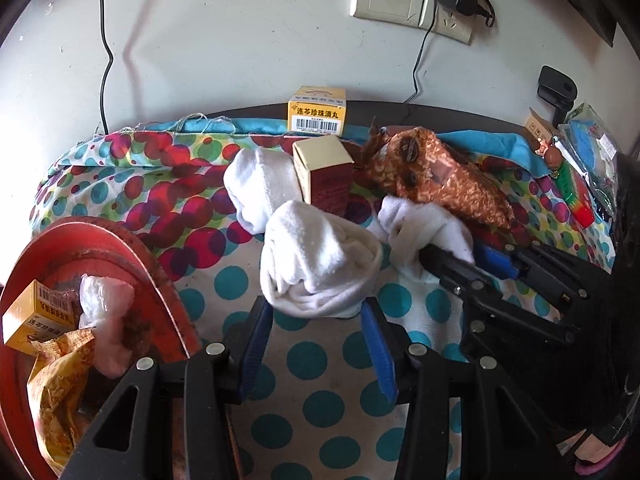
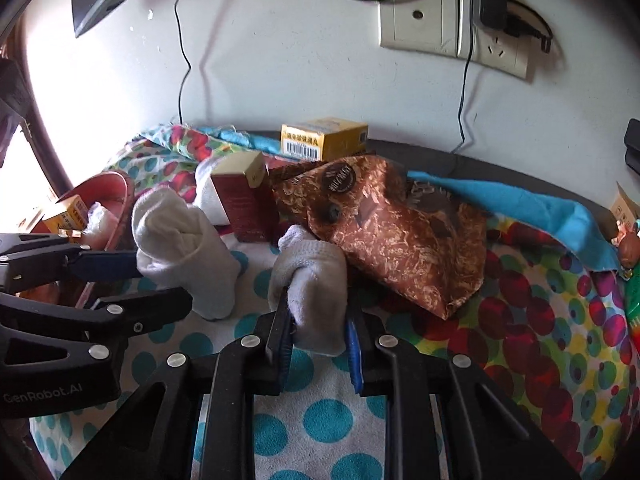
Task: Organize objects
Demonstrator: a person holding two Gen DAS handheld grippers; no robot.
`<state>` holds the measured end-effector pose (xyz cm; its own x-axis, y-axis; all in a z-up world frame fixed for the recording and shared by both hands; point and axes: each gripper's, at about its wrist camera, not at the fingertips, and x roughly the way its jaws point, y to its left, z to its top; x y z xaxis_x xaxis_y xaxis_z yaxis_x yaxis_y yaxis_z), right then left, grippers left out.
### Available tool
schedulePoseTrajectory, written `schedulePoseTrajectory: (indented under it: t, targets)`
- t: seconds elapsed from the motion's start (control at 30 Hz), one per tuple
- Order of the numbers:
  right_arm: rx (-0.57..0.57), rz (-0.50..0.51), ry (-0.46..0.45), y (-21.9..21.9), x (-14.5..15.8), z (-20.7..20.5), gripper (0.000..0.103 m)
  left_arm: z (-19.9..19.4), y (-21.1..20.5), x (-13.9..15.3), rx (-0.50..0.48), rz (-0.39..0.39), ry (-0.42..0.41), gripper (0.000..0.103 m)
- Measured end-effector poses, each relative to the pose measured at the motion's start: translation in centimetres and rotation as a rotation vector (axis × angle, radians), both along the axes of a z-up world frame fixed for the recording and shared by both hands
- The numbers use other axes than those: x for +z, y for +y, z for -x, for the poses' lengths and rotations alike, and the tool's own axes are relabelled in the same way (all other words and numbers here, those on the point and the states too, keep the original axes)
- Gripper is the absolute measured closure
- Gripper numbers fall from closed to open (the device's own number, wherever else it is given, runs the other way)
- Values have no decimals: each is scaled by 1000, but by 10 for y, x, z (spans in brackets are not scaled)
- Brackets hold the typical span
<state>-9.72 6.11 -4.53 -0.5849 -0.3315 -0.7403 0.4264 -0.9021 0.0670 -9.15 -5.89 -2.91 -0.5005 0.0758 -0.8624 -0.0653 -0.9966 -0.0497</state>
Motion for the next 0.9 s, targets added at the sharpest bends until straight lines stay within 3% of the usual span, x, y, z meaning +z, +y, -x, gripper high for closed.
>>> schedulePoseTrajectory:
  t: [0.23, 0.5, 0.57, 0.7, 0.9]
  targets:
    - [4, -44, -33, -6, -6, 3, 78, -3, 13, -1, -20, 83, 46, 56]
    - [12, -51, -39, -8, -9, 1, 75, -3, 9, -2, -21, 57, 48, 57]
    - [13, -52, -40, -9, -10, 1, 75, -3, 10, -3, -26, 51, 41, 61]
    - [14, -65, -35, -11, -10, 0, 74, -4, 12, -2, -26, 76, 46, 80]
    - [16, -57, -39, -10, -10, 1, 74, -4, 6, -4, -12, 28, 34, 96]
